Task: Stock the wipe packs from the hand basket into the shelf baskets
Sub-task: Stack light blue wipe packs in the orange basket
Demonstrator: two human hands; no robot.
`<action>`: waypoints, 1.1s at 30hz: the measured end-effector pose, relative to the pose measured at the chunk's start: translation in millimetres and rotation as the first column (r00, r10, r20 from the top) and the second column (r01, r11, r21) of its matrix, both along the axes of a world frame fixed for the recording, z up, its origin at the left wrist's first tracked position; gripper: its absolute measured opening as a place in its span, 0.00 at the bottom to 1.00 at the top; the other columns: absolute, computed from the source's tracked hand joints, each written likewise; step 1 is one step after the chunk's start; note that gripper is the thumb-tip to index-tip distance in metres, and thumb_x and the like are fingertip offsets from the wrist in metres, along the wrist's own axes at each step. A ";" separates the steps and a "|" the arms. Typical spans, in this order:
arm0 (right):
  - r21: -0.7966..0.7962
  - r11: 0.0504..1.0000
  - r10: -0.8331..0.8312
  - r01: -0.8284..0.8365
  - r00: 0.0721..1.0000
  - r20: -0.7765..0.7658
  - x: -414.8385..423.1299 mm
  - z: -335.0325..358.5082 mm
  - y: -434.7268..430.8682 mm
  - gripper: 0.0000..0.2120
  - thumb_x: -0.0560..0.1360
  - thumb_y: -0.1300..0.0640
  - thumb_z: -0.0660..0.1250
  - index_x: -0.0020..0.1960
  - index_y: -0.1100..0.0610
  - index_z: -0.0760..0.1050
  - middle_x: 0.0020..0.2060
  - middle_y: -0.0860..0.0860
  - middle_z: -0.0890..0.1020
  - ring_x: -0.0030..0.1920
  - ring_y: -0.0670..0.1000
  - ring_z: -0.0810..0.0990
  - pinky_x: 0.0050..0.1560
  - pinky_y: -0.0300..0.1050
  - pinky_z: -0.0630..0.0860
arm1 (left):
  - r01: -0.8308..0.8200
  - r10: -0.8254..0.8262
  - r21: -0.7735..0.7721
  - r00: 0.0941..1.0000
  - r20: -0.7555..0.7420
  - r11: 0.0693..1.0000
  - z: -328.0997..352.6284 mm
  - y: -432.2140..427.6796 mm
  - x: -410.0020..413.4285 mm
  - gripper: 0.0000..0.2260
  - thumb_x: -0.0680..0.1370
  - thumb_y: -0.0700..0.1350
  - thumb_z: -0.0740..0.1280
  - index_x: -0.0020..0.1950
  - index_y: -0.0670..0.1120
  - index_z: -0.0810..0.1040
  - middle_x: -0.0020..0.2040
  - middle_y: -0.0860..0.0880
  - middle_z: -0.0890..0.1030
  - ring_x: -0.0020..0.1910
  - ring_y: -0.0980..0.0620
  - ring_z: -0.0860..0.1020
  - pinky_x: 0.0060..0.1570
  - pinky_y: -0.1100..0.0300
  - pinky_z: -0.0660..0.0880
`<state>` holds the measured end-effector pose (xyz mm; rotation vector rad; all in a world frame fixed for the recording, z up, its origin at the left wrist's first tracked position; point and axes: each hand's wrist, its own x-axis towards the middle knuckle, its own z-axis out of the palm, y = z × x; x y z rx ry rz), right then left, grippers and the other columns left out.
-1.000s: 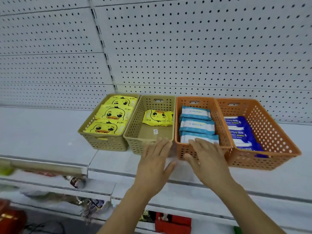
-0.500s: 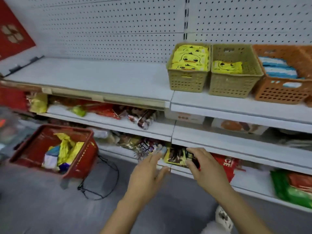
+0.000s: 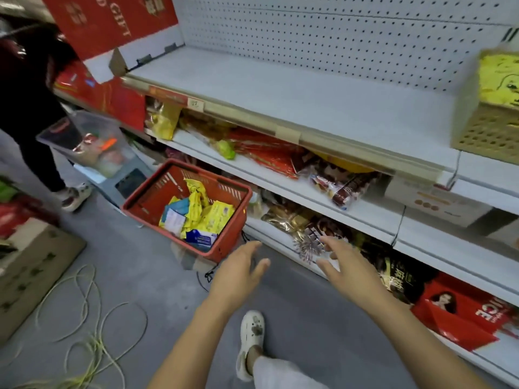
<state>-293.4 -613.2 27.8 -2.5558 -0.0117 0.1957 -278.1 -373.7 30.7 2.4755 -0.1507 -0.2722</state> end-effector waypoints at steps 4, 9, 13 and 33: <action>0.072 0.997 0.029 -0.027 0.999 -0.024 74.7 -27.3 71.6 0.20 0.78 0.48 0.62 0.69 0.47 0.66 0.62 0.45 0.74 0.63 0.47 0.74 0.60 0.44 0.68 | -0.072 0.071 -0.010 0.995 -0.075 0.997 -13.8 66.3 73.9 0.19 0.79 0.51 0.65 0.69 0.49 0.71 0.61 0.51 0.79 0.59 0.52 0.78 0.58 0.58 0.73; 0.194 0.981 0.019 0.003 0.993 -0.115 149.4 -49.1 169.5 0.18 0.78 0.51 0.64 0.67 0.50 0.70 0.60 0.47 0.76 0.59 0.48 0.77 0.57 0.46 0.73 | -0.092 0.092 0.014 0.962 -0.255 0.996 -40.7 156.7 144.1 0.18 0.78 0.50 0.66 0.67 0.47 0.74 0.60 0.50 0.81 0.56 0.51 0.80 0.56 0.53 0.77; 0.272 0.962 0.078 -0.019 0.976 -0.206 195.4 -68.4 232.2 0.17 0.77 0.53 0.64 0.65 0.50 0.72 0.58 0.48 0.78 0.54 0.48 0.79 0.55 0.49 0.76 | -0.110 0.126 0.067 0.939 -0.319 0.992 -60.6 222.0 195.6 0.16 0.79 0.48 0.66 0.66 0.46 0.75 0.58 0.49 0.81 0.56 0.49 0.80 0.56 0.56 0.75; -0.217 0.976 -0.141 0.027 0.837 -0.529 296.6 -250.7 375.9 0.19 0.76 0.61 0.64 0.66 0.52 0.71 0.62 0.53 0.75 0.63 0.54 0.70 0.59 0.48 0.72 | 0.282 -0.164 0.183 0.860 -0.483 0.942 -251.1 343.4 424.6 0.22 0.81 0.39 0.60 0.75 0.45 0.64 0.72 0.41 0.68 0.68 0.42 0.70 0.67 0.51 0.68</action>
